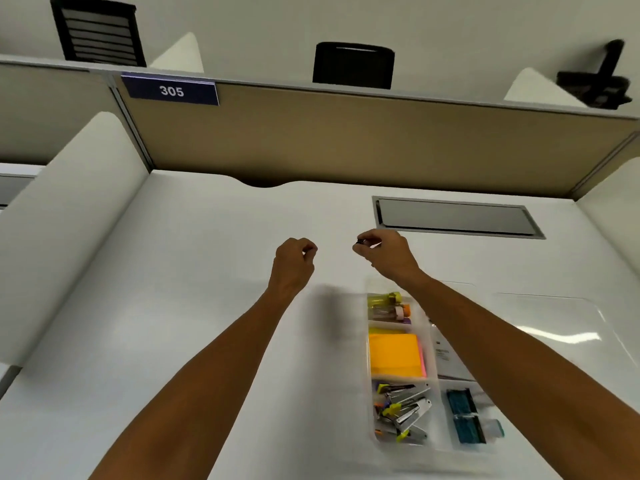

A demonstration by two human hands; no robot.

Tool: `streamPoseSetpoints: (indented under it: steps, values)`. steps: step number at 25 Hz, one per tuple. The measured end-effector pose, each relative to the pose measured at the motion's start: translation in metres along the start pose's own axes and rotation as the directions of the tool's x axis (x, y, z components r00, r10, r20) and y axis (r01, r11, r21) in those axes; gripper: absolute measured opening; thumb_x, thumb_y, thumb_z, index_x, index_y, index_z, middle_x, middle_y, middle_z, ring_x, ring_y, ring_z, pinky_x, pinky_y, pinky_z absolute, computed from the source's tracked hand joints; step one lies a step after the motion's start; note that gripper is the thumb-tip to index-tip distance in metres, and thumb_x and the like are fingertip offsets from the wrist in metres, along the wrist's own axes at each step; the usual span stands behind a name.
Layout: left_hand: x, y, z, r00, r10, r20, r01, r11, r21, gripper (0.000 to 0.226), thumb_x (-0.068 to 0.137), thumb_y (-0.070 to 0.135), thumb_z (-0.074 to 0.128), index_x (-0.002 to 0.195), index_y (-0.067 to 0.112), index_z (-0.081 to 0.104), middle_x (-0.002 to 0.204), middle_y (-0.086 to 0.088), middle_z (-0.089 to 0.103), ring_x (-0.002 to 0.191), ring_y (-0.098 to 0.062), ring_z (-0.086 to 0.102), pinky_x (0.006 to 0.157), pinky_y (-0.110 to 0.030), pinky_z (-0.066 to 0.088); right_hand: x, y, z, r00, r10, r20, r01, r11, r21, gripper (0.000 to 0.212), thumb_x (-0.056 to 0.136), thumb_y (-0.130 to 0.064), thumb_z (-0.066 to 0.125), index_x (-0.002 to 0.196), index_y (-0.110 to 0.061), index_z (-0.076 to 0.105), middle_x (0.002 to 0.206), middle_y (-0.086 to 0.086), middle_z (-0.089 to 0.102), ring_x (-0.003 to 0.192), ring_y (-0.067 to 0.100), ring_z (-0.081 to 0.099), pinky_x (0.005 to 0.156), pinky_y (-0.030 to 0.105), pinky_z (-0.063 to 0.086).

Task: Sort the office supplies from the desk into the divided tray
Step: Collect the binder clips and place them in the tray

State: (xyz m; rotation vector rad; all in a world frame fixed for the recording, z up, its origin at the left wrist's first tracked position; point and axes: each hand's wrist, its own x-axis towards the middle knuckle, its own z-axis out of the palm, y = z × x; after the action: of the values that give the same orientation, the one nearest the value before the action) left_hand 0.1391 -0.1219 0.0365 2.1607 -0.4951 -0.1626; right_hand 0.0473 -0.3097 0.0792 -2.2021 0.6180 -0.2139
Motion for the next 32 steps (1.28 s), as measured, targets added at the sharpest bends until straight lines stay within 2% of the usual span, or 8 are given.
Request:
streamPoseSetpoints:
  steps: [5,8,12,14,18,24,28,32]
  values:
    - [-0.033,0.062,0.048,0.993,0.042,0.109,-0.038,0.998,-0.046,0.012,0.086,0.011,0.069,0.097,0.012,0.071,0.099,-0.003,0.069,0.078,-0.009,0.062,0.070,-0.016,0.046,-0.044,0.057,-0.079,0.989,0.130,-0.068,-0.126,0.991,0.052,0.028,0.086,-0.010,0.072,0.113,-0.013,0.071,0.107,0.005,0.070,0.091,0.022,0.068,0.075,0.034,0.061]
    - [-0.049,0.095,0.084,0.981,0.066,0.183,-0.059,0.997,-0.040,0.016,0.085,0.011,0.070,0.101,0.009,0.072,0.099,-0.005,0.072,0.082,-0.009,0.062,0.073,-0.012,0.044,-0.066,0.088,-0.107,0.969,0.231,-0.085,-0.226,0.972,0.073,0.028,0.084,-0.014,0.073,0.112,-0.011,0.071,0.099,0.006,0.072,0.080,0.022,0.071,0.071,0.034,0.061]
    - [-0.072,0.131,0.138,0.959,0.066,0.276,-0.061,0.998,-0.027,0.017,0.087,0.008,0.066,0.103,0.008,0.073,0.103,-0.005,0.072,0.086,-0.011,0.063,0.080,-0.019,0.049,-0.090,0.125,-0.132,0.934,0.350,-0.075,-0.351,0.936,0.002,0.022,0.083,-0.023,0.075,0.103,-0.014,0.070,0.090,0.003,0.070,0.070,0.016,0.065,0.066,0.030,0.056]
    - [-0.082,0.138,0.162,0.947,0.043,0.317,-0.049,0.999,0.011,0.016,0.086,0.008,0.067,0.101,0.009,0.073,0.102,-0.006,0.072,0.087,-0.016,0.065,0.083,-0.026,0.052,-0.100,0.141,-0.131,0.931,0.363,-0.040,-0.365,0.924,-0.114,0.024,0.080,-0.026,0.076,0.103,-0.017,0.071,0.096,0.003,0.071,0.074,0.016,0.065,0.067,0.028,0.054]
    - [-0.095,0.144,0.196,0.921,0.008,0.389,-0.064,0.989,0.132,0.018,0.083,0.005,0.063,0.095,0.012,0.075,0.096,-0.009,0.072,0.084,-0.023,0.067,0.076,-0.030,0.056,-0.106,0.155,-0.126,0.939,0.342,-0.016,-0.339,0.923,-0.179,0.029,0.083,-0.018,0.071,0.113,-0.019,0.070,0.118,0.003,0.068,0.096,0.020,0.066,0.085,0.031,0.055]
    - [-0.092,0.146,0.207,0.920,-0.005,0.391,-0.053,0.989,0.137,0.037,0.085,-0.002,0.059,0.118,0.014,0.065,0.119,-0.006,0.066,0.102,-0.022,0.062,0.088,-0.031,0.053,-0.107,0.156,-0.129,0.971,0.238,0.029,-0.215,0.918,-0.332,0.051,0.090,-0.005,0.063,0.139,-0.013,0.052,0.142,0.008,0.054,0.127,0.026,0.054,0.107,0.035,0.043]
    - [-0.093,0.143,0.203,0.926,0.035,0.376,-0.086,0.989,0.119,0.038,0.088,-0.003,0.055,0.123,0.012,0.060,0.122,-0.007,0.064,0.108,-0.022,0.060,0.092,-0.029,0.047,-0.108,0.153,-0.123,0.978,0.168,0.123,-0.081,0.852,-0.517,0.052,0.089,-0.012,0.066,0.138,-0.016,0.051,0.137,0.008,0.057,0.119,0.029,0.058,0.099,0.038,0.048]
    - [-0.097,0.139,0.195,0.886,0.084,0.457,-0.200,0.957,0.212,0.040,0.086,-0.004,0.057,0.122,0.013,0.061,0.121,-0.009,0.064,0.109,-0.023,0.059,0.092,-0.031,0.048,-0.112,0.154,-0.117,0.968,0.174,0.180,-0.013,0.752,-0.659,0.052,0.086,-0.017,0.066,0.136,-0.016,0.052,0.125,0.007,0.064,0.108,0.027,0.062,0.090,0.038,0.054]
